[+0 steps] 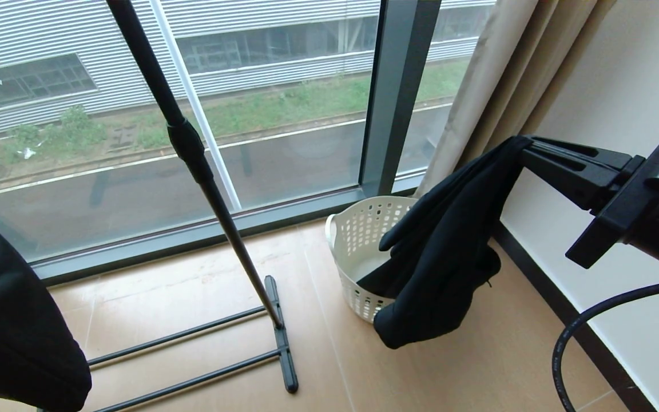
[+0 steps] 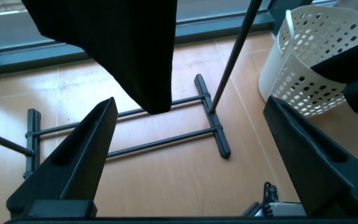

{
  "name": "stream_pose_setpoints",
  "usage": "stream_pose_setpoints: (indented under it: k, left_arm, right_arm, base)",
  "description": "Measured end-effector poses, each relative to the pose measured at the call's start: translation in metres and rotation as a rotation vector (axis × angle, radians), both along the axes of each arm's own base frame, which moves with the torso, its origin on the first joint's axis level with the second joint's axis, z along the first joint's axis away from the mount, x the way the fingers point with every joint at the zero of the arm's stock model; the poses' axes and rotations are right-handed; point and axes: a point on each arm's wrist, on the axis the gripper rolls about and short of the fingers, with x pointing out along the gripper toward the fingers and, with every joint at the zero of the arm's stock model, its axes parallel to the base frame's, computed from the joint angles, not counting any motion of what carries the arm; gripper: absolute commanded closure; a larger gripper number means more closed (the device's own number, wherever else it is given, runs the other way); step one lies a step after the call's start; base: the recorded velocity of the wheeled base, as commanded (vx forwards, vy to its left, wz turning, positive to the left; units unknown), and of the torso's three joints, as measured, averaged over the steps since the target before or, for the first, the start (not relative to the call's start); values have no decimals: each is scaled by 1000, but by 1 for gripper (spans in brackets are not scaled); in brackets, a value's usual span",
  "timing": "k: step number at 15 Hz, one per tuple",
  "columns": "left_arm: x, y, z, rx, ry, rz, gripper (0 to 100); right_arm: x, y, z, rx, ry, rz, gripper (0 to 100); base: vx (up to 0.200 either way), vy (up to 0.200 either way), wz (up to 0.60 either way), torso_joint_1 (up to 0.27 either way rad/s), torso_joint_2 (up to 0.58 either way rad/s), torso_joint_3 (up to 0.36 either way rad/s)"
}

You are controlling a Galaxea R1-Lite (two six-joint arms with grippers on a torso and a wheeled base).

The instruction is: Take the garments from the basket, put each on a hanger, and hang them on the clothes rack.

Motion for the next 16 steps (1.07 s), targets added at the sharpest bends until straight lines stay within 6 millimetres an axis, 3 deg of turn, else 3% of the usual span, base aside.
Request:
stream_pose_setpoints:
  k: [16]
  left_arm:
    - [0, 0, 0, 0, 0, 0, 0]
  right_arm:
    - [0, -1, -1, -4, 2, -2, 100]
  base:
    - [0, 0, 0, 180, -496, -117]
